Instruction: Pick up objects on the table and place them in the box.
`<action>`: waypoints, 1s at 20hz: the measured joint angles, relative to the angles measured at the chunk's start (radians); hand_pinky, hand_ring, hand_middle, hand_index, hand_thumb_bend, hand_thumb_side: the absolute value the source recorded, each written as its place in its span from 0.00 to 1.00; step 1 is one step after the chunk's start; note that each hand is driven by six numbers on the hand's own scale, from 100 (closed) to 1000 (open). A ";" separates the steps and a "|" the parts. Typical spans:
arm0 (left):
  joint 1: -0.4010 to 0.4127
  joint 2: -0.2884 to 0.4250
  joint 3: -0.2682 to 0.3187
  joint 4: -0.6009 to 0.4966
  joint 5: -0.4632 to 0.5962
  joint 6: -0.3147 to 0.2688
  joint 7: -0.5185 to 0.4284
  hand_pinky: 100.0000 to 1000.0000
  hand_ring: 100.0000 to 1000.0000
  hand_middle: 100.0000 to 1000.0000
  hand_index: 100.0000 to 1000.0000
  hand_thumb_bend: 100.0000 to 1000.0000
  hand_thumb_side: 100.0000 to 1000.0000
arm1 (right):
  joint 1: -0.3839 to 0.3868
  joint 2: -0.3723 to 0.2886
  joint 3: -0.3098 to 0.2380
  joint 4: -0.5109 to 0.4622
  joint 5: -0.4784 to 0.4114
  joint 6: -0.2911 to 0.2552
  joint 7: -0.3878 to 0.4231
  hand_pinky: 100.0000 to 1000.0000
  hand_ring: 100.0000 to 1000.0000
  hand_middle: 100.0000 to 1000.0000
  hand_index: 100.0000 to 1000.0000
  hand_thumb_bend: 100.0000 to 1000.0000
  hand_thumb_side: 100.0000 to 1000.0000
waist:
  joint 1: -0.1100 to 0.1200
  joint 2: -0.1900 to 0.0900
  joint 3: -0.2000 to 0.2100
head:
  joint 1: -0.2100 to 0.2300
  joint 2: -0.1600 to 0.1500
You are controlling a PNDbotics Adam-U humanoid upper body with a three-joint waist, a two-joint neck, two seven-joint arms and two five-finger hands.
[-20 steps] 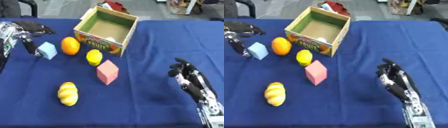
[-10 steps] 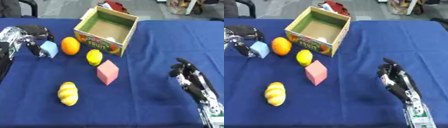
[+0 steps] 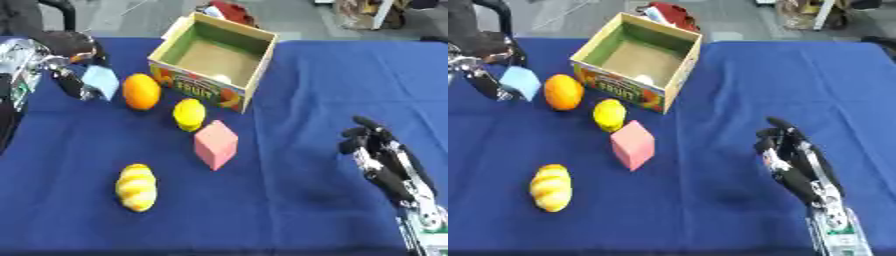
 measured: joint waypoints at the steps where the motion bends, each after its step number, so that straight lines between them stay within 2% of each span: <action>1: -0.016 -0.001 0.000 -0.018 0.003 0.003 -0.001 0.73 0.51 0.47 0.65 0.32 0.06 | 0.000 0.000 0.000 0.000 0.000 0.000 0.000 0.60 0.60 0.63 0.89 0.00 0.35 | 0.000 0.000 0.000 | 0.000 0.000; 4: -0.075 -0.028 -0.001 -0.046 0.002 0.009 0.000 0.73 0.52 0.49 0.67 0.28 0.06 | 0.001 0.000 0.001 0.000 0.000 0.000 0.001 0.60 0.60 0.63 0.89 0.00 0.34 | 0.000 0.000 0.000 | 0.000 0.000; 9: -0.141 -0.154 -0.019 -0.047 -0.068 0.022 0.038 0.74 0.55 0.51 0.69 0.27 0.07 | 0.001 0.001 0.010 0.001 0.000 -0.001 0.008 0.60 0.60 0.63 0.89 0.00 0.34 | 0.000 0.000 -0.025 | 0.004 0.000; 15: -0.161 -0.304 -0.044 0.012 -0.183 0.030 0.106 0.74 0.58 0.55 0.72 0.25 0.08 | -0.001 0.009 0.020 0.001 0.000 -0.004 0.021 0.60 0.60 0.63 0.89 0.00 0.33 | 0.000 0.000 -0.061 | 0.026 -0.001; 20: -0.161 -0.376 -0.042 0.077 -0.253 0.054 0.162 0.74 0.59 0.57 0.74 0.21 0.09 | -0.003 0.011 0.025 0.004 0.000 -0.006 0.026 0.60 0.60 0.63 0.89 0.00 0.33 | -0.001 0.001 -0.071 | 0.036 -0.001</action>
